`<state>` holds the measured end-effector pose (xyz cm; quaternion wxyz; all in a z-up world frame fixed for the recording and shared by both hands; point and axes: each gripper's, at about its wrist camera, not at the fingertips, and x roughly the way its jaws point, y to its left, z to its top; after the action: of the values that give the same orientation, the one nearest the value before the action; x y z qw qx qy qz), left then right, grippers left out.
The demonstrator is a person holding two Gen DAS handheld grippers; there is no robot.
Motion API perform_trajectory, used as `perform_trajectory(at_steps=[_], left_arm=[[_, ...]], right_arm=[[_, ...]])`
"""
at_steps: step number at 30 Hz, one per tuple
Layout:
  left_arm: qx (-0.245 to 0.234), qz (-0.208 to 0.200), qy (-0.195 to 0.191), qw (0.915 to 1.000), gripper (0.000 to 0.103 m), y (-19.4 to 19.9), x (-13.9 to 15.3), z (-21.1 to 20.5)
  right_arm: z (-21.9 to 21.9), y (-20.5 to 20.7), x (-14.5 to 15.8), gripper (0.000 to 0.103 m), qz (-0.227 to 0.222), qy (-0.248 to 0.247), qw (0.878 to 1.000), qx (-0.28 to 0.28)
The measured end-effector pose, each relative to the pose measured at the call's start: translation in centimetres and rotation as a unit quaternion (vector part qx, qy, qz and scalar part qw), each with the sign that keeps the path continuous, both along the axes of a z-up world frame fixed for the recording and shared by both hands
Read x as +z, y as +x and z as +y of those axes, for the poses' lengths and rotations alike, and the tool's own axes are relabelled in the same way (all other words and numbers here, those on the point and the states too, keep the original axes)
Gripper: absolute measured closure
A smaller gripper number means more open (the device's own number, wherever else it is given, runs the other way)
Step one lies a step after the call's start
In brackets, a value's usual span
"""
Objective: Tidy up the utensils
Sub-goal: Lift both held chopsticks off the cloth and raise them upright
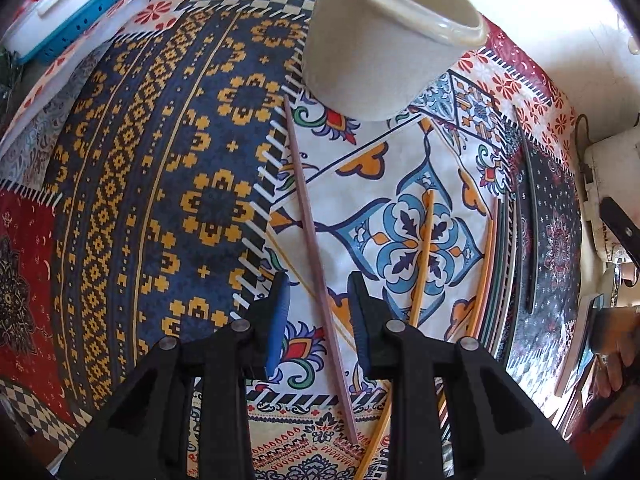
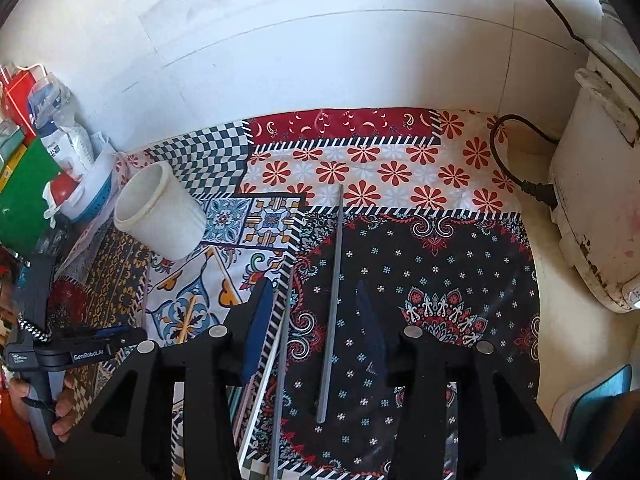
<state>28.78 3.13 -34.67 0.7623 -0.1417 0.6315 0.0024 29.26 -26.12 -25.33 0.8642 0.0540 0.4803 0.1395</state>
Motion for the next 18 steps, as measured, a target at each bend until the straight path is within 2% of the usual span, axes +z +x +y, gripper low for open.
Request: perform_trajectory(at_steps=[4, 7, 10, 18], left_arm=[[-0.01, 0.01, 0.009, 0.9999, 0.077, 0.6, -0.3, -0.7], [-0.013, 0.015, 0.032, 0.9993, 0.087, 1.2, -0.5, -1.5], [-0.002, 0.019, 0.039, 0.999, 0.093, 1.6, -0.7, -1.7], [-0.002, 0.036, 0.051, 0.998, 0.095, 1.8, -0.6, -1.8]], right_arm=[[0.0, 2.0, -1.8, 0.063, 0.019, -0.013, 1.0, -0.001], [0.0, 3.6, -3.3, 0.063, 0.033, -0.021, 0.999, -0.003], [0.1, 5.4, -4.7, 0.063, 0.052, -0.017, 0.998, -0.005], [1.3, 8.3, -7.4, 0.063, 0.098, -0.013, 0.995, 0.014]])
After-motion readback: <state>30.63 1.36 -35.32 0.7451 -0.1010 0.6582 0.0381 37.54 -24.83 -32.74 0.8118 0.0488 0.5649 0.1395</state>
